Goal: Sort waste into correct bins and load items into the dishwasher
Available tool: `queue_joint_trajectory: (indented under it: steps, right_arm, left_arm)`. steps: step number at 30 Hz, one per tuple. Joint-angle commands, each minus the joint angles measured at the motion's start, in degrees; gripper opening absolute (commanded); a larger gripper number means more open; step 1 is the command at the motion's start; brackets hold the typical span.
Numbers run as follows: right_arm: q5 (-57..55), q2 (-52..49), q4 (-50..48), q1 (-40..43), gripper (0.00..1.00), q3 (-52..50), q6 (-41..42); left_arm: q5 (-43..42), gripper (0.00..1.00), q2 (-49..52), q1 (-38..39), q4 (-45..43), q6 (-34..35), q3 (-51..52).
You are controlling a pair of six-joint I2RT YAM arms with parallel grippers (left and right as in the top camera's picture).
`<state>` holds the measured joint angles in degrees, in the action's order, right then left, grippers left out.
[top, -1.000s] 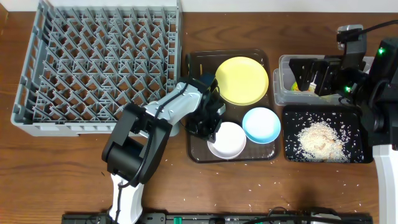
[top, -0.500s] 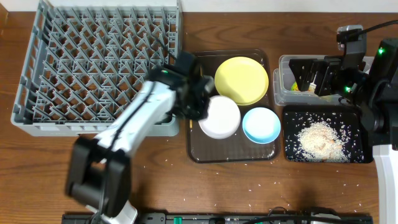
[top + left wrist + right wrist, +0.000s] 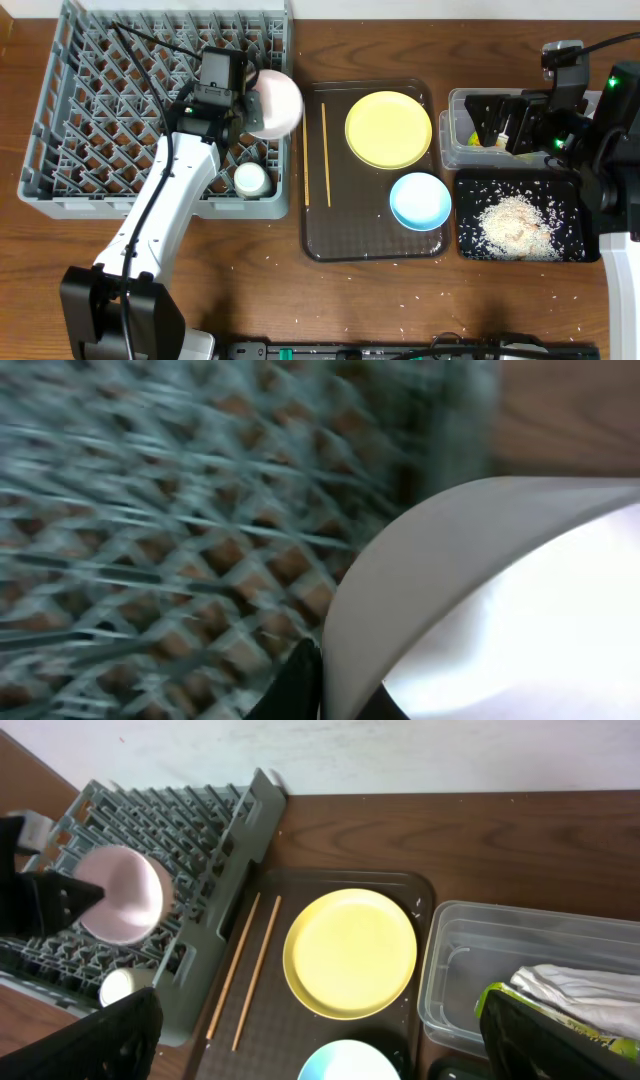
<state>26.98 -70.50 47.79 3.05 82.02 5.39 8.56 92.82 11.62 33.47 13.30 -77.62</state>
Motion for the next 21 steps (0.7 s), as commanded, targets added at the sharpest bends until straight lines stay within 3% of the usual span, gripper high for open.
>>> queue_joint_trajectory:
  steps: [1, 7, 14, 21]
  right_arm:
    - [-0.17, -0.02, 0.04, 0.26, 0.99, 0.42, -0.76]
    - [-0.17, -0.02, 0.04, 0.26, 0.99, 0.42, -0.74]
    - [-0.17, -0.02, 0.04, 0.26, 0.99, 0.42, -0.76]
    - [-0.17, -0.02, 0.04, 0.26, 0.99, 0.42, -0.76]
  left_arm:
    - [18.34, 0.07, -1.05, -0.09, -1.11, 2.38, 0.15]
    - [33.31, 0.08, -0.74, -0.07, -1.77, 5.92, 0.15]
    - [38.14, 0.07, 0.85, 0.44, -2.80, 7.45, 0.17]
    - [52.52, 0.08, 3.67, 4.70, -3.21, 8.46, 0.17]
